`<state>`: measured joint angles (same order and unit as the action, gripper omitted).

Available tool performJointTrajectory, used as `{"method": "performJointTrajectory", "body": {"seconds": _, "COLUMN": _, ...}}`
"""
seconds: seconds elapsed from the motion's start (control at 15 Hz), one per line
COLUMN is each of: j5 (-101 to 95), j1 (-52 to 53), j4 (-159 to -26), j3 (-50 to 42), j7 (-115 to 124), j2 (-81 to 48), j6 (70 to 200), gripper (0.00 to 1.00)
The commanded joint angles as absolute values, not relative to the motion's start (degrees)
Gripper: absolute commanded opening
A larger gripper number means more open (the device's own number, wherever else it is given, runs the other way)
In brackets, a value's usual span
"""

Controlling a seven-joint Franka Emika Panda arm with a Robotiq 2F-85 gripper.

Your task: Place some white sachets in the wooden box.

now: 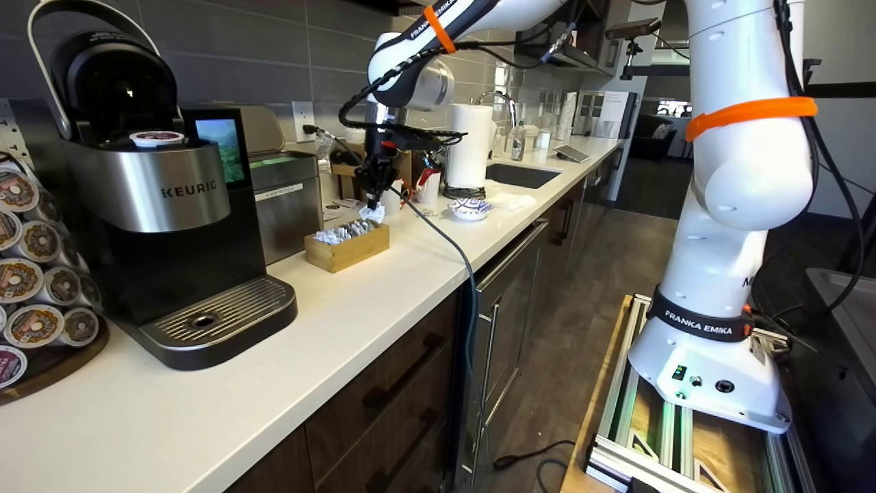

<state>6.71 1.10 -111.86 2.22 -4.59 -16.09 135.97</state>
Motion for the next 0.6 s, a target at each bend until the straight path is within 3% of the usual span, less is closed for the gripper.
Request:
{"method": "performJointTrajectory", "body": {"seconds": 0.0, "j5": 5.5, "j1": 1.3, "j4": -107.5, "j3": 2.1, "j7": -2.6, "j2": -19.5, "j6": 132.7, "gripper": 0.01}}
{"method": "performJointTrajectory", "body": {"seconds": 0.53, "j5": 4.6, "j1": 2.2, "j4": -102.4, "j3": 2.1, "j7": -1.1, "j2": -23.7, "j6": 129.1, "gripper": 0.01}}
